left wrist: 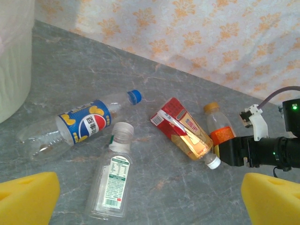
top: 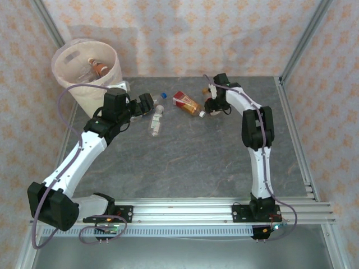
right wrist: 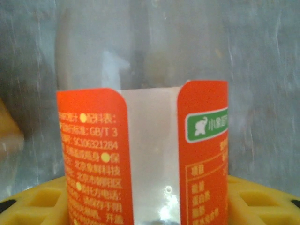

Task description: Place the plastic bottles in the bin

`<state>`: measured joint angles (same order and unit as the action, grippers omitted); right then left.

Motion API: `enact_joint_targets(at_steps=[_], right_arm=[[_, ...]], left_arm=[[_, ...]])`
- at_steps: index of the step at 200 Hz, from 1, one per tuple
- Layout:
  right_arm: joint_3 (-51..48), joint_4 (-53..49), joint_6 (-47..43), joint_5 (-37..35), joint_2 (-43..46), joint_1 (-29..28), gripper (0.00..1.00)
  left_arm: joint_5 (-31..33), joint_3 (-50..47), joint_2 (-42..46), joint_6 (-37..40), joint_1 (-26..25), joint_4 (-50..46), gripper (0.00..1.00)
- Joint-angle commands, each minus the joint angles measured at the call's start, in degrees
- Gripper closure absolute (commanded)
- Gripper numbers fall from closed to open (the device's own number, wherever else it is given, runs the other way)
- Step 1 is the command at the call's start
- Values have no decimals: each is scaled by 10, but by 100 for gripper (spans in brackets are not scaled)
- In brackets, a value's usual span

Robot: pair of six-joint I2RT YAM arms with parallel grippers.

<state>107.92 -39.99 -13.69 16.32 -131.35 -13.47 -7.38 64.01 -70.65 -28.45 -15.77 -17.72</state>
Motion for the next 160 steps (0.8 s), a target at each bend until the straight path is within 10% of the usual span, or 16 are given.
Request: enact_joint_targets(at_steps=[1, 80, 160], right_arm=[[-93, 85, 39, -28, 106, -1, 44], [-507, 390, 256, -1, 428, -15, 52], [-689, 489, 312, 69, 631, -59, 55]], left_arm=[[-35, -7, -6, 4, -2, 18, 0], [-102, -23, -31, -18, -7, 95, 0], [-144, 7, -85, -46, -62, 133, 0]])
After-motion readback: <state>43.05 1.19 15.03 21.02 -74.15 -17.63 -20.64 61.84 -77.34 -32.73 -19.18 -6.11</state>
